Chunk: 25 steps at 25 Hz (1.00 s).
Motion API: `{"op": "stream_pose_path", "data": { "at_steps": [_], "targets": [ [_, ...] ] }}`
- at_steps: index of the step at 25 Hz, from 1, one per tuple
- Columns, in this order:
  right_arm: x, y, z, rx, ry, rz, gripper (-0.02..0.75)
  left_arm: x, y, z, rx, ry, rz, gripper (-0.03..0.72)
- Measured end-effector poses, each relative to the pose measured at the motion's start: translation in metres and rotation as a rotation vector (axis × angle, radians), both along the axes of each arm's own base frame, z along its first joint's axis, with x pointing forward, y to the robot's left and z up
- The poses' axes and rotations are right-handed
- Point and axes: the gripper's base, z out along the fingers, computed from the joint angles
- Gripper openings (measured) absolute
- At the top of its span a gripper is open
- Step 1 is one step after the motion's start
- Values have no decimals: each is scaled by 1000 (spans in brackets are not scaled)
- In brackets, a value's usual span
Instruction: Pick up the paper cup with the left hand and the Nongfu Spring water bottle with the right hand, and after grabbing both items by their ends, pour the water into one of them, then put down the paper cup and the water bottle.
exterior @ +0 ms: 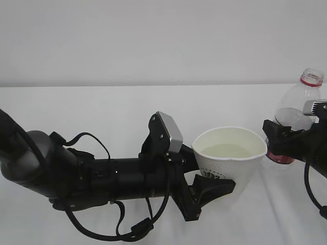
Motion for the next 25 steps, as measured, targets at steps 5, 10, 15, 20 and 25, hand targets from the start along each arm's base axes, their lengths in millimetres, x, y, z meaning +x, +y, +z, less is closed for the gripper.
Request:
{"op": "stream_pose_path", "data": {
  "at_steps": [5,10,15,20,25],
  "targets": [
    [-5,0,-1,-4,-11,4,591,0,0,0,0,0,0,474],
    [-19,-2,-4,-5,-12,6,591,0,0,0,0,0,0,474],
    [-24,-3,-6,-6,0,6,591,0,0,0,0,0,0,474],
    [-23,-6,-5,-2,-2,-41,591,0,0,0,0,0,0,474],
    [-19,-7,-5,0,-1,-56,591,0,0,0,0,0,0,474]
  ]
}}
